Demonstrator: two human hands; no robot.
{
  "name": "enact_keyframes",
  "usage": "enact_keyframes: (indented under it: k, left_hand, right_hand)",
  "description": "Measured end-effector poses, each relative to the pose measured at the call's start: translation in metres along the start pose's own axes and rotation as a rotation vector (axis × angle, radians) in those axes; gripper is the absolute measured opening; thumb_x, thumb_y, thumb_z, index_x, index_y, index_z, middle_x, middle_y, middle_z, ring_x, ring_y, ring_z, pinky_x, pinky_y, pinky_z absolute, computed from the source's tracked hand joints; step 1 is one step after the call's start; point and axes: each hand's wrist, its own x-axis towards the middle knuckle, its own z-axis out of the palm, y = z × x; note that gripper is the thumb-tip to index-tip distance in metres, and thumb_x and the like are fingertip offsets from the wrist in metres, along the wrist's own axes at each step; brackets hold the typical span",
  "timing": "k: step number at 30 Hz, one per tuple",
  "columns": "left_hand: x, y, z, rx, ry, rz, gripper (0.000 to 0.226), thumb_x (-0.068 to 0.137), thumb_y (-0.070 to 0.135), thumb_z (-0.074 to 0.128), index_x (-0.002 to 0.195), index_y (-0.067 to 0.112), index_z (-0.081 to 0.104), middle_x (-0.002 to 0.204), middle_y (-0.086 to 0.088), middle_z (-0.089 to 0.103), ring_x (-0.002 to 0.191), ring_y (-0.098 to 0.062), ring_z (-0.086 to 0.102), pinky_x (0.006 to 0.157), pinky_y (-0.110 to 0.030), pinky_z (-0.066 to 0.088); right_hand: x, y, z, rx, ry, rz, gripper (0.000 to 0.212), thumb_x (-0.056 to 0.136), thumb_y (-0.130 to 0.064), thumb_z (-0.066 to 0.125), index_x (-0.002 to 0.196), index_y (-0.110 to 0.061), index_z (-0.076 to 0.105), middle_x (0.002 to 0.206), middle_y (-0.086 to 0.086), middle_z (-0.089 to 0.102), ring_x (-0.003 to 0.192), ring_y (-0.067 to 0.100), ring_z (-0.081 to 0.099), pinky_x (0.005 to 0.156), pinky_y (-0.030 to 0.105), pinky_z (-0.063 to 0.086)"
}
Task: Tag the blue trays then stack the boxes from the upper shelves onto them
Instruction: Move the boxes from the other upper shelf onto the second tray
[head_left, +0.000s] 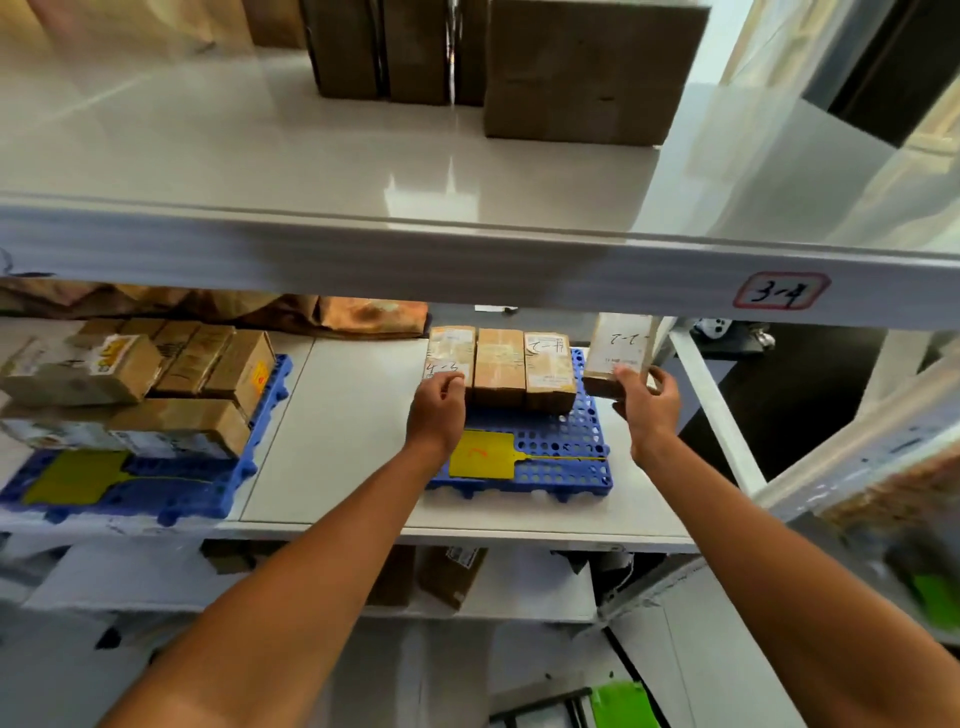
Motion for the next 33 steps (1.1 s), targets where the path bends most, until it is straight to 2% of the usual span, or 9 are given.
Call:
enact_keyframes:
  k: [3,7,12,14,18,22,25,28,33]
  left_hand:
    - [0.007,-0.015,-0.019,0.001,0.010,-0.089,0.034,0.104,0.027,0.042,0.123,0.014,0.066,0.123,-0.007,0.066,0.109,-0.024,0.059,0.089,-0.031,0.049]
    - [0.011,-0.028,-0.032,-0.027,-0.006,-0.082,0.031,0.102,0.025,0.046,0.125,0.020,0.066,0.127,-0.005,0.065,0.096,-0.015,0.062,0.067,-0.024,0.053]
    - [0.022,-0.024,-0.042,-0.031,-0.106,-0.022,0.045,0.104,0.031,0.046,0.148,0.024,0.049,0.145,-0.004,0.055,0.127,-0.023,0.055,0.104,-0.045,0.053]
    - [0.029,-0.021,-0.045,-0.019,-0.143,-0.011,0.045,0.105,0.033,0.043,0.148,0.027,0.048,0.142,0.000,0.056,0.126,-0.020,0.055,0.103,-0.041,0.052]
    - [0.037,-0.022,-0.052,0.002,-0.196,0.002,0.040,0.103,0.034,0.040,0.140,0.034,0.053,0.129,0.007,0.060,0.110,-0.007,0.058,0.083,-0.024,0.050]
    - [0.041,-0.025,-0.052,0.046,-0.237,-0.011,0.042,0.104,0.031,0.038,0.144,0.030,0.051,0.134,0.004,0.059,0.120,-0.018,0.056,0.088,-0.029,0.049]
    - [0.036,-0.024,-0.050,0.053,-0.234,-0.066,0.053,0.106,0.034,0.038,0.157,0.024,0.033,0.157,-0.001,0.044,0.141,-0.021,0.044,0.110,-0.031,0.038]
    - [0.028,-0.016,-0.053,0.076,-0.203,-0.088,0.060,0.106,0.037,0.037,0.161,0.020,0.020,0.165,-0.002,0.028,0.150,-0.022,0.029,0.105,-0.028,0.028]
    - [0.002,0.001,-0.071,0.129,-0.178,-0.050,0.059,0.106,0.039,0.034,0.161,0.020,0.023,0.167,-0.002,0.025,0.153,-0.020,0.024,0.117,-0.033,0.022]
  right_hand:
    - [0.003,-0.010,0.025,-0.083,-0.096,-0.026,0.061,0.084,-0.042,0.081,0.134,-0.020,0.054,0.127,0.011,0.067,0.106,0.021,0.072,0.092,0.039,0.061]
    - [-0.008,-0.016,0.087,-0.066,-0.253,0.106,0.055,0.086,-0.034,0.083,0.128,-0.013,0.055,0.121,0.012,0.066,0.100,0.019,0.071,0.084,0.032,0.065]
    - [-0.039,-0.002,0.162,-0.113,-0.337,0.175,0.052,0.083,-0.036,0.084,0.121,-0.011,0.058,0.112,0.010,0.066,0.094,0.019,0.070,0.083,0.035,0.065]
    - [-0.047,0.007,0.181,-0.149,-0.329,0.174,0.048,0.081,-0.043,0.082,0.112,-0.014,0.060,0.107,0.009,0.070,0.093,0.022,0.072,0.088,0.041,0.063]
    - [-0.059,0.014,0.199,-0.282,-0.253,0.144,0.046,0.077,-0.059,0.073,0.100,-0.023,0.056,0.100,0.004,0.068,0.089,0.021,0.067,0.083,0.041,0.061]
    - [-0.063,0.015,0.200,-0.501,-0.223,0.053,0.055,0.081,-0.066,0.065,0.109,-0.018,0.058,0.102,0.003,0.066,0.091,0.020,0.063,0.086,0.043,0.057]
    - [-0.066,0.014,0.193,-0.495,-0.202,0.071,0.057,0.084,-0.065,0.061,0.111,-0.015,0.059,0.107,0.006,0.064,0.093,0.024,0.062,0.077,0.039,0.051]
    - [-0.072,0.012,0.183,-0.473,-0.195,0.086,0.060,0.089,-0.064,0.053,0.120,-0.013,0.059,0.112,0.008,0.064,0.098,0.026,0.061,0.081,0.039,0.049]
    - [-0.102,-0.004,0.154,-0.456,-0.166,0.065,0.063,0.097,-0.057,0.040,0.134,-0.008,0.054,0.123,0.014,0.064,0.104,0.031,0.059,0.090,0.042,0.048]
